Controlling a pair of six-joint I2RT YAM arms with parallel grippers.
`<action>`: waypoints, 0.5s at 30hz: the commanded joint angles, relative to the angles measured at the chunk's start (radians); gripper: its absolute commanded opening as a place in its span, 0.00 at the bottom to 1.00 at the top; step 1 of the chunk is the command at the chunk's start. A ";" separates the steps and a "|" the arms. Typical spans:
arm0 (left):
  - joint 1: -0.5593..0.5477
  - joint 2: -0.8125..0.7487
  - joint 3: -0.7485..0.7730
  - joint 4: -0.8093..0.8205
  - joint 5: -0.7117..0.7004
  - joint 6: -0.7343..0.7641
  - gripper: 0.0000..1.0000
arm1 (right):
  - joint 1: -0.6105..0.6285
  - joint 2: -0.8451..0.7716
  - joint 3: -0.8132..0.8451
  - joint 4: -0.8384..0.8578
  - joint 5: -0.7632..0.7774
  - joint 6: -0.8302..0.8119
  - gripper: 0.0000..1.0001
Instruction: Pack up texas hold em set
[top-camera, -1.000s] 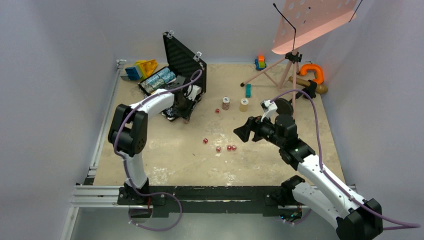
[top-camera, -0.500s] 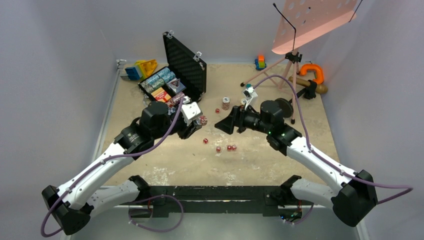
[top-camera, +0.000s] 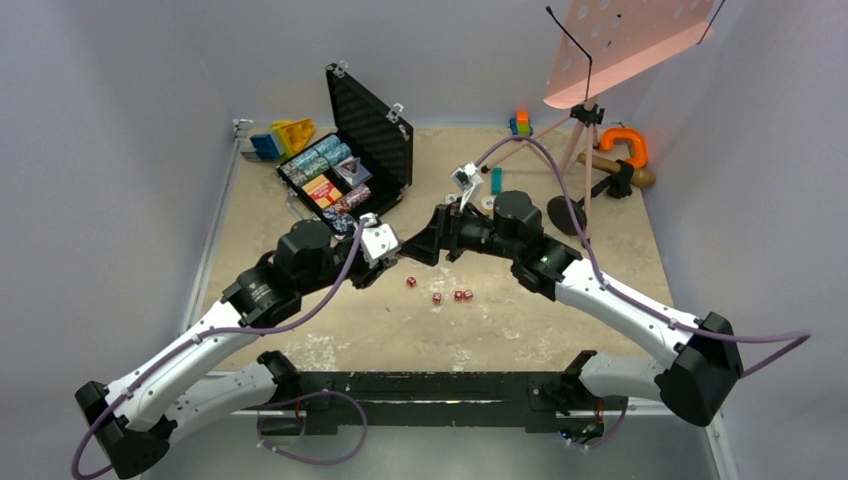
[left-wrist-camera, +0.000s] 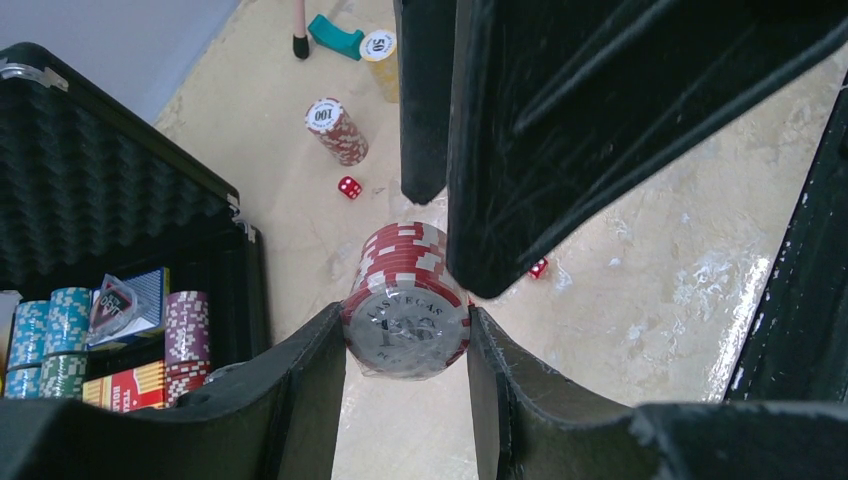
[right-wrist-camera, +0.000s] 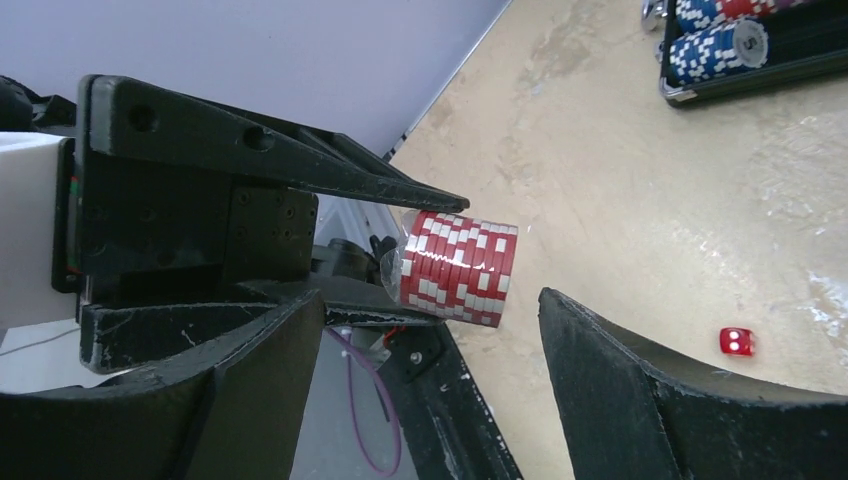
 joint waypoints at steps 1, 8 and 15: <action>-0.006 -0.026 -0.002 0.088 -0.037 0.022 0.00 | 0.030 0.021 0.075 -0.006 0.028 0.005 0.82; -0.007 -0.028 0.000 0.091 -0.029 0.016 0.00 | 0.047 0.047 0.091 -0.014 0.067 0.004 0.80; -0.007 -0.026 -0.002 0.092 -0.049 0.004 0.00 | 0.087 0.118 0.155 -0.058 0.112 -0.018 0.70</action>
